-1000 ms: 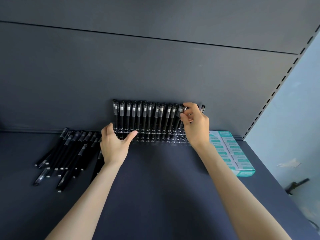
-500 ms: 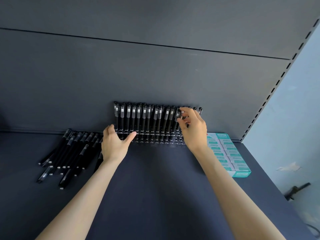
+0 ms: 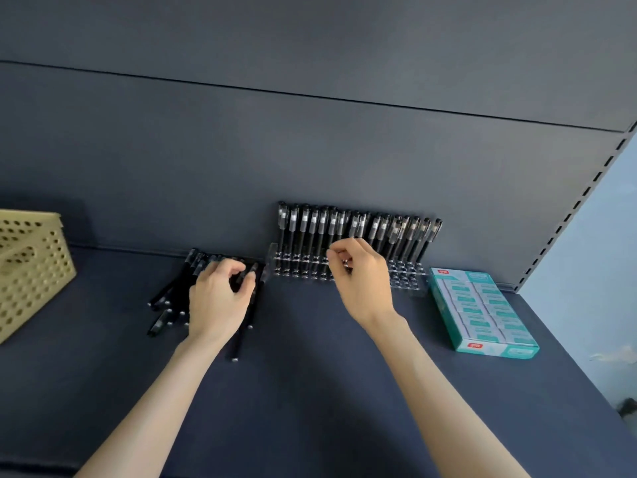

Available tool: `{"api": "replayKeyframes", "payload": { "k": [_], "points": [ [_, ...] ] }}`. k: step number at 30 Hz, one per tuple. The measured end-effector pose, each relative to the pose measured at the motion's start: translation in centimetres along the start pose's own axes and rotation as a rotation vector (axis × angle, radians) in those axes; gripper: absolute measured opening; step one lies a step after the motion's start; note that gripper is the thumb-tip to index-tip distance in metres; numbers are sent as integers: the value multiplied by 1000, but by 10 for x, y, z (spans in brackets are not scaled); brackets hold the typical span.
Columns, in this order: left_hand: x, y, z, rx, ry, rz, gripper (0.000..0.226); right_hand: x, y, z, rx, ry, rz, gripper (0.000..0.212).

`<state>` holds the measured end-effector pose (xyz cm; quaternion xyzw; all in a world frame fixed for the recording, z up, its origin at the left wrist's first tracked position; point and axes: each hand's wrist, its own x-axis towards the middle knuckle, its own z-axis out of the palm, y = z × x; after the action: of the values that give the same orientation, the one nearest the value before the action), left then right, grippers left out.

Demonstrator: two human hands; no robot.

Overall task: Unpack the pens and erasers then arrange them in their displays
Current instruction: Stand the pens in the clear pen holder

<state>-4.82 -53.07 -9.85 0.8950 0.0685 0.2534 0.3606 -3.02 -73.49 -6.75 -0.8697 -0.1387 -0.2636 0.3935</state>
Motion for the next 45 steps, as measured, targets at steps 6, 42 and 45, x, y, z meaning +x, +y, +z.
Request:
{"api": "replayKeyframes", "payload": {
  "k": [6,42,45],
  "points": [
    [15,-55,-42,61,-17,-41,22,-10,-39,72,-11,-106,54,12],
    [97,-143,-52,50,-462,-110,28,-1,-90,217,-6,53,522,12],
    [97,-143,-52,53,-460,-107,26,1,-90,214,90,109,518,11]
  ]
}}
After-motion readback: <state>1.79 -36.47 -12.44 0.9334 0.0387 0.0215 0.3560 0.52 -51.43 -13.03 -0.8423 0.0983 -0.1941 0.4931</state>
